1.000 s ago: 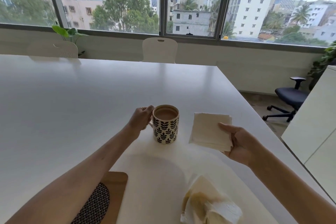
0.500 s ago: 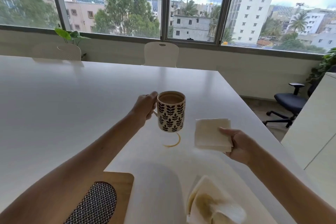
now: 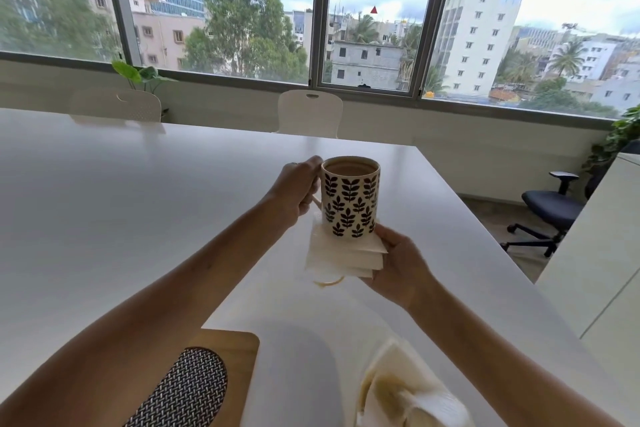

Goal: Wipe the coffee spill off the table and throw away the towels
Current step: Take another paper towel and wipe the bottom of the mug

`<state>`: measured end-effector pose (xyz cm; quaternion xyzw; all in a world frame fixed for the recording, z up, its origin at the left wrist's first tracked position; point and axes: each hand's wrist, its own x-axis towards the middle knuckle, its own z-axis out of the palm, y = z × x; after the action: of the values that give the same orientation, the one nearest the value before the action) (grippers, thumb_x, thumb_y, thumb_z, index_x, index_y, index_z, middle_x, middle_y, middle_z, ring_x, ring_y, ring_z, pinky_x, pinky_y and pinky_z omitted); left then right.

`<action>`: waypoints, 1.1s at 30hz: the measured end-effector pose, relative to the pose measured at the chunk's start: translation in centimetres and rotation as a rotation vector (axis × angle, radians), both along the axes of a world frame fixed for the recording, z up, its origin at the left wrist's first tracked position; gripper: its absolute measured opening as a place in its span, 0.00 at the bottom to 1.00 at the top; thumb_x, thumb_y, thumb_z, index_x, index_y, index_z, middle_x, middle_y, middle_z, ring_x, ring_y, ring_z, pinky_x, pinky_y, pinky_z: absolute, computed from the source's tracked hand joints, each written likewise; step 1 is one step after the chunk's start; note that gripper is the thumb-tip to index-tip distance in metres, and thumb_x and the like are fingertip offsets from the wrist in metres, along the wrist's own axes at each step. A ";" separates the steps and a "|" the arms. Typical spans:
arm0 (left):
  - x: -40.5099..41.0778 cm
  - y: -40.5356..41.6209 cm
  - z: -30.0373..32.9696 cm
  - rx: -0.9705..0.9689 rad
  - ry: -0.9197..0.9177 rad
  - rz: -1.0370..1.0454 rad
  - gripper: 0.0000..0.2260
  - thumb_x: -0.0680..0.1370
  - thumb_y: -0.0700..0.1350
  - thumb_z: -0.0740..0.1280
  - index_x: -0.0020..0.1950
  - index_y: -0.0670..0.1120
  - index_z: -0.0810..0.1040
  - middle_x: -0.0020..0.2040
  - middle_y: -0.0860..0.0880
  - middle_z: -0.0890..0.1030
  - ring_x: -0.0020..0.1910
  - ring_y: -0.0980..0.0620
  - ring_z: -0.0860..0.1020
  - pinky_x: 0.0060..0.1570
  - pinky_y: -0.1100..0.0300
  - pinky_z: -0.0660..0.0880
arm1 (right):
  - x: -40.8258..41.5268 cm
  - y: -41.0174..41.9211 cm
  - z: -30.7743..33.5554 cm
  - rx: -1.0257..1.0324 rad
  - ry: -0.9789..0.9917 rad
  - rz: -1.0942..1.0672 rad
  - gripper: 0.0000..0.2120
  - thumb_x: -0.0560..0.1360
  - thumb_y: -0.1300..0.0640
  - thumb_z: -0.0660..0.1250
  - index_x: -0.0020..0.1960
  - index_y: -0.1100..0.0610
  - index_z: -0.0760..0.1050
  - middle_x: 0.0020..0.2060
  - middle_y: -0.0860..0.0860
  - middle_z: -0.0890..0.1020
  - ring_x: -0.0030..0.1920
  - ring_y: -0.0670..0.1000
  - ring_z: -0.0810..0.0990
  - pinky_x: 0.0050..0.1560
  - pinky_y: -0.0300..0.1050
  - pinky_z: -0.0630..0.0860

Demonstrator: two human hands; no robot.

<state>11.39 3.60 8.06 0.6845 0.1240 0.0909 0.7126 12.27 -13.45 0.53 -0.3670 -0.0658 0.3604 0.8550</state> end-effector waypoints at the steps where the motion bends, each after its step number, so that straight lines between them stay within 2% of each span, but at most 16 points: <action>1: 0.0 0.0 0.0 -0.012 0.001 -0.001 0.17 0.77 0.44 0.57 0.27 0.49 0.65 0.20 0.54 0.64 0.17 0.58 0.58 0.19 0.67 0.54 | 0.0 0.1 0.0 0.041 0.013 -0.001 0.21 0.72 0.55 0.59 0.64 0.60 0.72 0.52 0.59 0.83 0.48 0.59 0.83 0.48 0.54 0.80; 3: -0.1 -0.1 -0.1 -0.030 0.010 -0.003 0.17 0.76 0.43 0.57 0.27 0.49 0.65 0.19 0.54 0.64 0.18 0.58 0.58 0.20 0.67 0.54 | -0.2 0.2 0.0 0.099 0.051 -0.016 0.23 0.76 0.49 0.54 0.64 0.62 0.71 0.55 0.62 0.81 0.51 0.61 0.82 0.50 0.57 0.78; 6: -0.1 -0.2 -0.3 -0.020 0.023 -0.003 0.17 0.77 0.44 0.57 0.27 0.48 0.65 0.20 0.54 0.64 0.20 0.57 0.58 0.21 0.65 0.54 | -0.3 0.5 0.0 0.191 0.097 0.000 0.38 0.76 0.34 0.45 0.66 0.65 0.68 0.61 0.67 0.75 0.59 0.67 0.76 0.57 0.65 0.73; 10: -0.2 -0.5 -0.7 -0.020 0.025 -0.013 0.17 0.77 0.44 0.57 0.27 0.48 0.65 0.20 0.53 0.64 0.19 0.57 0.58 0.21 0.65 0.54 | -0.4 1.3 0.3 0.267 0.093 0.015 0.43 0.72 0.29 0.44 0.70 0.62 0.65 0.65 0.67 0.71 0.65 0.68 0.70 0.61 0.69 0.68; 14: -0.1 -0.7 -1.2 -0.004 0.011 -0.008 0.17 0.77 0.44 0.58 0.27 0.47 0.66 0.21 0.53 0.65 0.18 0.58 0.58 0.19 0.66 0.55 | -0.2 1.8 0.5 0.268 0.155 -0.035 0.40 0.75 0.31 0.41 0.70 0.60 0.65 0.66 0.67 0.70 0.65 0.70 0.69 0.60 0.71 0.67; 17: -0.1 -0.7 -1.5 0.021 0.001 -0.008 0.16 0.77 0.45 0.58 0.28 0.47 0.66 0.22 0.52 0.65 0.18 0.58 0.59 0.19 0.67 0.55 | 0.2 2.0 0.1 0.246 0.207 -0.071 0.38 0.77 0.35 0.37 0.70 0.61 0.65 0.66 0.67 0.70 0.65 0.69 0.69 0.63 0.68 0.67; 21: -0.2 -0.8 -1.8 0.028 -0.014 -0.007 0.16 0.77 0.45 0.58 0.28 0.47 0.66 0.22 0.52 0.65 0.18 0.58 0.59 0.19 0.67 0.56 | 0.5 2.3 -0.1 0.181 0.211 -0.116 0.30 0.79 0.49 0.36 0.68 0.62 0.67 0.65 0.67 0.71 0.66 0.68 0.69 0.66 0.66 0.63; 23: -0.3 -0.8 -1.9 0.036 -0.035 -0.011 0.17 0.77 0.44 0.58 0.28 0.47 0.66 0.21 0.53 0.65 0.18 0.58 0.59 0.19 0.67 0.56 | 0.4 2.4 0.3 0.161 0.229 -0.138 0.29 0.79 0.52 0.37 0.68 0.62 0.68 0.65 0.67 0.72 0.65 0.68 0.70 0.64 0.66 0.67; 26: -0.4 -0.9 -2.0 0.061 -0.065 -0.020 0.17 0.78 0.44 0.58 0.28 0.47 0.66 0.22 0.52 0.65 0.19 0.57 0.58 0.19 0.67 0.55 | 0.1 2.2 1.1 0.131 0.288 -0.167 0.27 0.79 0.53 0.40 0.66 0.62 0.71 0.60 0.66 0.76 0.58 0.65 0.74 0.51 0.63 0.76; 28: -0.5 -1.0 -2.1 0.070 -0.063 -0.024 0.17 0.78 0.44 0.58 0.28 0.46 0.66 0.22 0.52 0.65 0.19 0.58 0.59 0.19 0.66 0.56 | -0.2 2.1 1.6 0.103 0.303 -0.183 0.26 0.79 0.53 0.41 0.65 0.61 0.72 0.56 0.65 0.77 0.53 0.64 0.76 0.45 0.61 0.77; 33: -0.6 -1.2 -2.1 0.039 -0.035 -0.045 0.18 0.78 0.45 0.58 0.27 0.47 0.65 0.21 0.53 0.65 0.19 0.58 0.59 0.20 0.66 0.56 | -0.8 2.1 2.0 0.079 0.276 -0.195 0.25 0.78 0.53 0.42 0.65 0.59 0.72 0.52 0.61 0.78 0.48 0.59 0.76 0.42 0.52 0.78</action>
<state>10.79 2.44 5.96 0.6993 0.0942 0.0890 0.7030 11.44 -11.34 2.49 -0.2848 0.0741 0.3197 0.9007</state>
